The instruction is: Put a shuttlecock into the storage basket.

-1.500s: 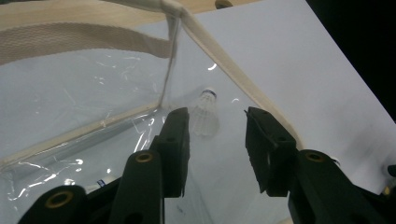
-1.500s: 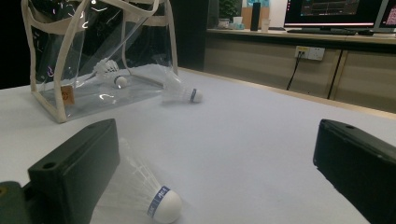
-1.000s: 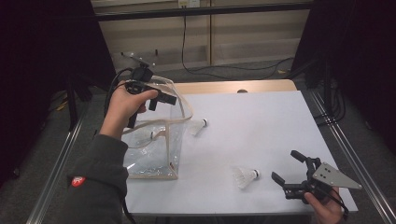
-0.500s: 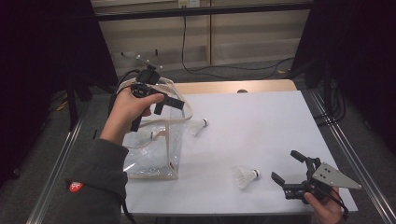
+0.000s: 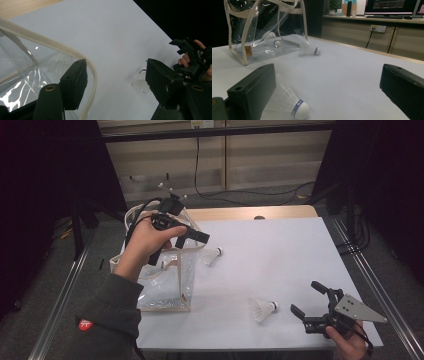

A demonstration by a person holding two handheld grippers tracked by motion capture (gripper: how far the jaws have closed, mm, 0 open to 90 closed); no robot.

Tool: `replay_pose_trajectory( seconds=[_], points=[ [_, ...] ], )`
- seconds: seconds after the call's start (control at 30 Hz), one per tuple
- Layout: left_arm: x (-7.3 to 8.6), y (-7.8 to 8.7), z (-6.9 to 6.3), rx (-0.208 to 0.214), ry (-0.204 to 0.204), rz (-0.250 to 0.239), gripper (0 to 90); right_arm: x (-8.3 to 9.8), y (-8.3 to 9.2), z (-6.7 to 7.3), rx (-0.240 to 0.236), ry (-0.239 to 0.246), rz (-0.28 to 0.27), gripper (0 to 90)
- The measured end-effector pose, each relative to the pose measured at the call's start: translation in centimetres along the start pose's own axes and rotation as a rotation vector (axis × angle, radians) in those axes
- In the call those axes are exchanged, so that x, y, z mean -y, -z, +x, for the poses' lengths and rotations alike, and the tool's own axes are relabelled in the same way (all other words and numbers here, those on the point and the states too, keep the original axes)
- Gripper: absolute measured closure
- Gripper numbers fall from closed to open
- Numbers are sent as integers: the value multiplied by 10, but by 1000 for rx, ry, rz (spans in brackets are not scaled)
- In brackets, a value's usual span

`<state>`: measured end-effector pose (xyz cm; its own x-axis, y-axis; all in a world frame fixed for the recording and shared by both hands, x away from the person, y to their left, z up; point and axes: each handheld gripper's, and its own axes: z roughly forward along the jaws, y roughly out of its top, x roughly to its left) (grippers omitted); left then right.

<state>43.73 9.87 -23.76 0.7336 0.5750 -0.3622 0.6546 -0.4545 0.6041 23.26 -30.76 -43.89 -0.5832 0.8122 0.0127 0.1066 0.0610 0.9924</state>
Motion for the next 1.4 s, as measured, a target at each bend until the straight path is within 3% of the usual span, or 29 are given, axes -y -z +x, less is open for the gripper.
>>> replay_pose_trajectory(
  seconds=[0.4,0.53,1.4],
  points=[
    [0,-11,-15,22,-48,13,279,0,0,0,1,1,0,3],
    [0,-15,-19,28,-38,8,257,0,0,0,-1,-5,0,3],
    [8,-40,-36,48,-94,19,184,0,0,0,-4,1,0,3]
  ],
)
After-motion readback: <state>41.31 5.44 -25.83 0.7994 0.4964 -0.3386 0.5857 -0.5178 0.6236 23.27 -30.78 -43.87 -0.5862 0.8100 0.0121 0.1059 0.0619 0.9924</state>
